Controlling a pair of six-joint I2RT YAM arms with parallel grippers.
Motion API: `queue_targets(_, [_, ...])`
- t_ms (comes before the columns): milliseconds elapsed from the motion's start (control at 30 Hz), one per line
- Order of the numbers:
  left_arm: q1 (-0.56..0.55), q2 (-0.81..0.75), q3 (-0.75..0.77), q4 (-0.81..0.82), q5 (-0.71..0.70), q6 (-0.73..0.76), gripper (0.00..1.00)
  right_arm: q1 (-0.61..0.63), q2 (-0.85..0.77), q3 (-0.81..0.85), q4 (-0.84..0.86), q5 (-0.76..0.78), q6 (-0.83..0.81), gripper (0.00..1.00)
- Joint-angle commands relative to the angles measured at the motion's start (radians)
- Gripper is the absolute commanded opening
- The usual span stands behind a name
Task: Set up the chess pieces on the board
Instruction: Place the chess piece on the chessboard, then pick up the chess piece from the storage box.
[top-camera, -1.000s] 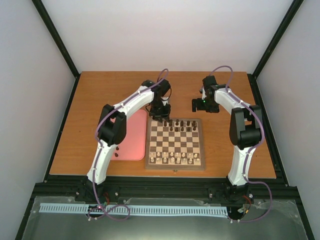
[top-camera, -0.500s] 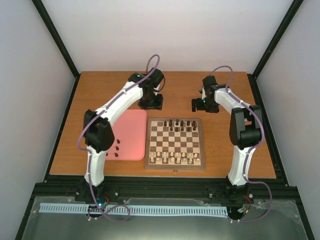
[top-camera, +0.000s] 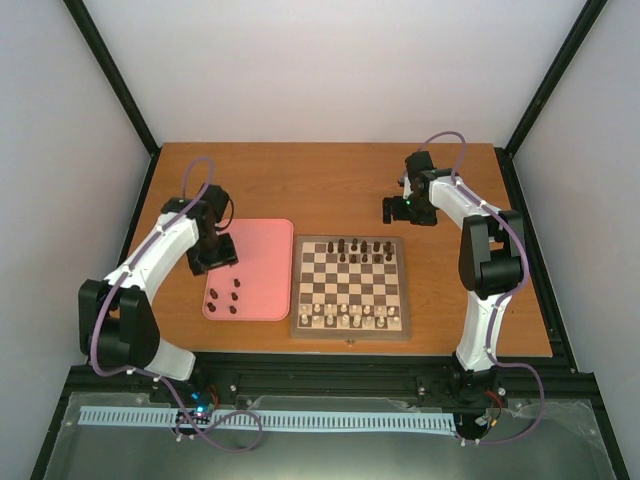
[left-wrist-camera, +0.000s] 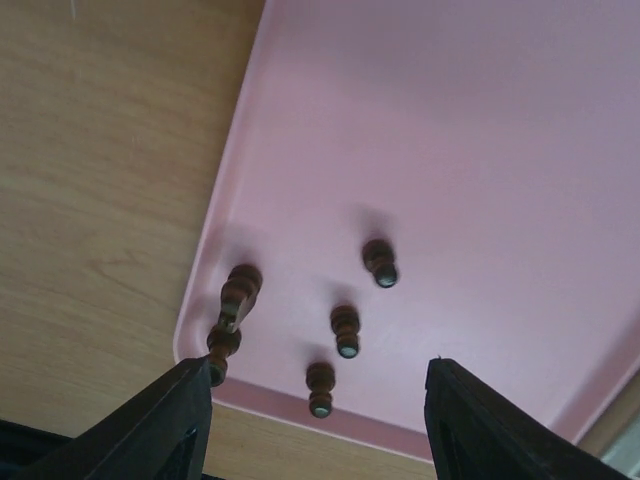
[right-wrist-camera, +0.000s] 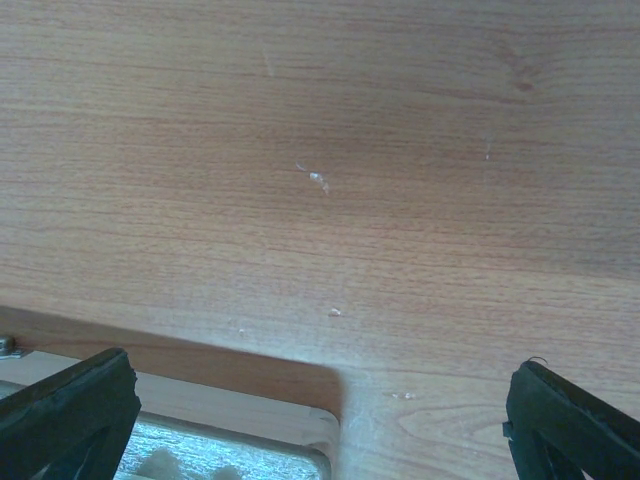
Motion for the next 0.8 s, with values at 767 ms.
queue_targets(767, [0.159, 0.025, -0.292, 0.237, 0.127, -0.024, 0.39, 0.010, 0.009, -0.012, 0.009, -0.005, -0.005, 1.00])
